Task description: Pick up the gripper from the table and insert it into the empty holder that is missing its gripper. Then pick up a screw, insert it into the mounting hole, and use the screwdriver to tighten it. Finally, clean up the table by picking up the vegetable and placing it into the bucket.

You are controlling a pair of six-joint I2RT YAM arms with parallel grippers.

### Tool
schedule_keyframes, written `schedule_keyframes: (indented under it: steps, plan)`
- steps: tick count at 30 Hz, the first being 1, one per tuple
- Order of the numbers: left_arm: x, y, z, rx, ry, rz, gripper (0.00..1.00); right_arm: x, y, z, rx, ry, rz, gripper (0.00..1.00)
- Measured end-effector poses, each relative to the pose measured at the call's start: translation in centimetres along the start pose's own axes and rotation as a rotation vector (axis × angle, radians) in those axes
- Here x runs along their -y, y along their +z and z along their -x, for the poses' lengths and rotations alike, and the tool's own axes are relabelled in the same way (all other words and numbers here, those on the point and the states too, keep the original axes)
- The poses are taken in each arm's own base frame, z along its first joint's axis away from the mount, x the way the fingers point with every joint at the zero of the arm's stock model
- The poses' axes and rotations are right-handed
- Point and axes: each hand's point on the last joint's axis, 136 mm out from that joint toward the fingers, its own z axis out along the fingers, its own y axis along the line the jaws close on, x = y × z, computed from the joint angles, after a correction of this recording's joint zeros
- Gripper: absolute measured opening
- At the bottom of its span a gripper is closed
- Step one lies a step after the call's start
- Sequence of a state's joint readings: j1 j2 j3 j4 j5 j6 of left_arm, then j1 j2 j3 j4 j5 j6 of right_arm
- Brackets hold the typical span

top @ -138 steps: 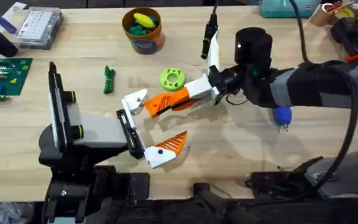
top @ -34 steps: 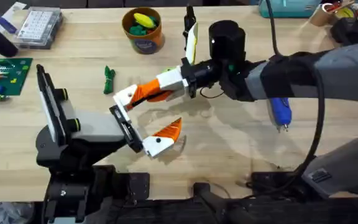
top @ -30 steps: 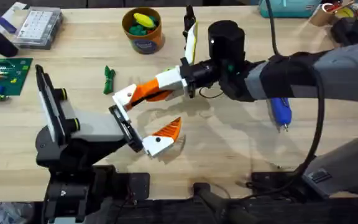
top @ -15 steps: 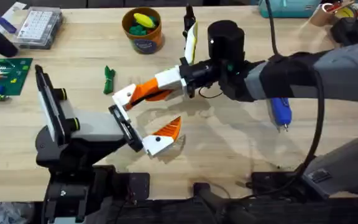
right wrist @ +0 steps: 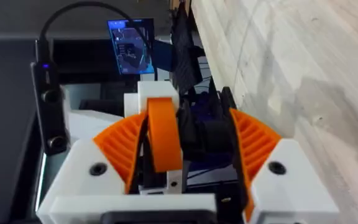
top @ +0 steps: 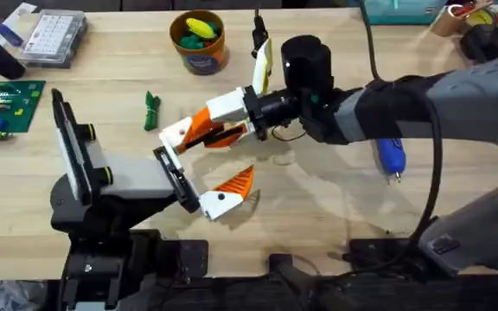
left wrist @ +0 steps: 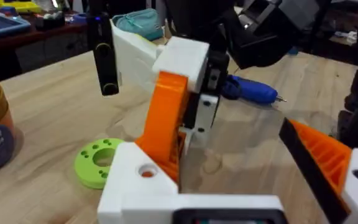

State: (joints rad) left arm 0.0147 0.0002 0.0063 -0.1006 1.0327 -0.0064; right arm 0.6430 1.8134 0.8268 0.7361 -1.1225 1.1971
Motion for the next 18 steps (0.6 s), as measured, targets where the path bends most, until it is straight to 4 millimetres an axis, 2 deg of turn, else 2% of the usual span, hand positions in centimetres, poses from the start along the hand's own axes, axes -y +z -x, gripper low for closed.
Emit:
schedule_keyframes:
  steps: [11, 16, 18]
  plan:
    - [0.6, 0.0, 0.0, -0.002, 0.012, -0.033, 0.986, 0.5, -0.7, 0.6, 0.024, 0.017, -0.006, 0.980]
    - [1.9, 0.0, -0.2, -0.007, 0.006, -0.104, 0.986, 0.8, -1.9, 2.0, 0.077, 0.019, -0.013, 0.994]
    - [2.1, 0.0, -0.2, -0.008, 0.003, -0.119, 0.986, 1.0, -3.2, 3.0, 0.112, 0.024, -0.014, 0.994]
